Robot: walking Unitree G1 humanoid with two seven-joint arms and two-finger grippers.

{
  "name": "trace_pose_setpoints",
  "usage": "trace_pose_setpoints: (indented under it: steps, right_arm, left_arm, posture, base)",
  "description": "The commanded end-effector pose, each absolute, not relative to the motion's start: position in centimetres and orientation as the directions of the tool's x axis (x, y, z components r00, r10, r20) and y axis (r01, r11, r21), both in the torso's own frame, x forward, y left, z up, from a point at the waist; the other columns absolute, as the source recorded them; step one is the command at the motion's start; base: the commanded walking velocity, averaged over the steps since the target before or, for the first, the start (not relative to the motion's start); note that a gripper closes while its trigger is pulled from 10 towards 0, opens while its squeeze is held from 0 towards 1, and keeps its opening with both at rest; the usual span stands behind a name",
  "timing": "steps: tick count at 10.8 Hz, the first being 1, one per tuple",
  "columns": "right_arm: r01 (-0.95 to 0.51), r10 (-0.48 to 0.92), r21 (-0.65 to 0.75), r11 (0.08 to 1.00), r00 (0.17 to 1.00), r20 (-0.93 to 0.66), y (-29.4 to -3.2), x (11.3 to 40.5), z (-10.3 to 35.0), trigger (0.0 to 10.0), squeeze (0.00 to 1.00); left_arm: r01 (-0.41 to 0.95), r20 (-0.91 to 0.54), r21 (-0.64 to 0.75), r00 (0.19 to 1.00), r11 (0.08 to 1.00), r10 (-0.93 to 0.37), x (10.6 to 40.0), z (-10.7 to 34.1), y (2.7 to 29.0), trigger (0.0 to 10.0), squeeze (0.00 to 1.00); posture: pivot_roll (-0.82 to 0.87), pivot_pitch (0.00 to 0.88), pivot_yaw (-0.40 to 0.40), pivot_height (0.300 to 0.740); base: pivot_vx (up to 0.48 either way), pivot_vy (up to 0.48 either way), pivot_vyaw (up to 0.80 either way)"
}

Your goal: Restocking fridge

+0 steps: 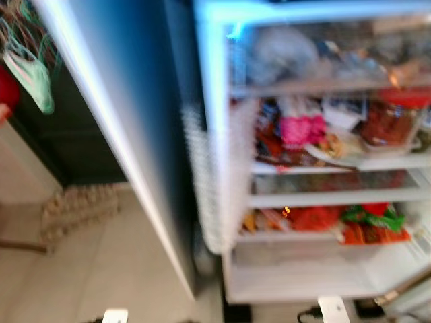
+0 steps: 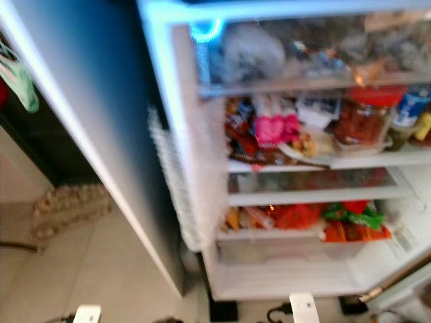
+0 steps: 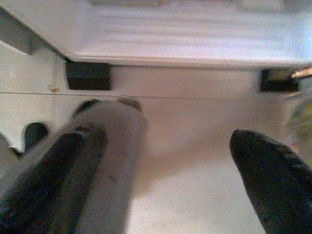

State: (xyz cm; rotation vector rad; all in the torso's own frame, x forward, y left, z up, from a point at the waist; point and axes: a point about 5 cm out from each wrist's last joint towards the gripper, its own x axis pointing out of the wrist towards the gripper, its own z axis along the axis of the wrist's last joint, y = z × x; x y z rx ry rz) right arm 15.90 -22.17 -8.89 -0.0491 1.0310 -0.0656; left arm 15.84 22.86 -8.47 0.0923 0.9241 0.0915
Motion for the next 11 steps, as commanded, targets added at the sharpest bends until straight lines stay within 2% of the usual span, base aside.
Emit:
trace_pose_setpoints:
  steps: [1,4,6,9,11]
  right_arm:
    - [0.071,-0.091,-0.065,0.995,0.473,-0.877,-22.64,14.58,-9.34,10.0,0.00]
    - [0.142,-0.106,-0.041,0.989,0.488,-0.866,-23.18,14.59,-9.19,10.0,0.00]
    - [0.143,-0.103,-0.038,0.989,0.483,-0.869,-23.27,14.32,-9.27,10.0,0.00]
    - [0.175,-0.104,-0.020,0.984,0.484,-0.869,-22.90,14.00,-9.46,10.0,0.00]
    - [0.175,-0.102,-0.018,0.984,0.481,-0.871,-22.77,13.96,-9.51,10.0,0.00]
  left_arm:
    - [-0.050,-0.807,0.104,0.580,0.993,0.114,15.18,-8.85,22.51,10.0,0.00]
    - [-0.046,-0.812,0.098,0.575,0.994,0.106,14.91,-9.04,22.13,10.0,0.00]
    - [-0.067,-0.805,0.092,0.583,0.994,0.113,14.94,-9.03,21.98,10.0,0.00]
    - [-0.027,-0.807,0.088,0.584,0.996,0.087,15.45,-8.92,21.69,10.0,0.00]
    - [-0.023,-0.804,0.091,0.589,0.996,0.086,15.58,-8.83,21.81,10.0,0.00]
  posture:
    - [-0.03,0.058,0.073,0.660]
    - [-0.02,0.061,0.055,0.660]
    - [-0.01,0.054,0.049,0.690]
    - [-0.02,0.036,0.066,0.740]
    - [-0.02,0.025,0.074,0.740]
  base:
    - [0.000,0.326,0.00]
    - [0.000,0.000,0.00]
    - [0.000,0.000,0.00]
    - [0.000,0.000,0.00]
    - [0.000,0.000,0.00]
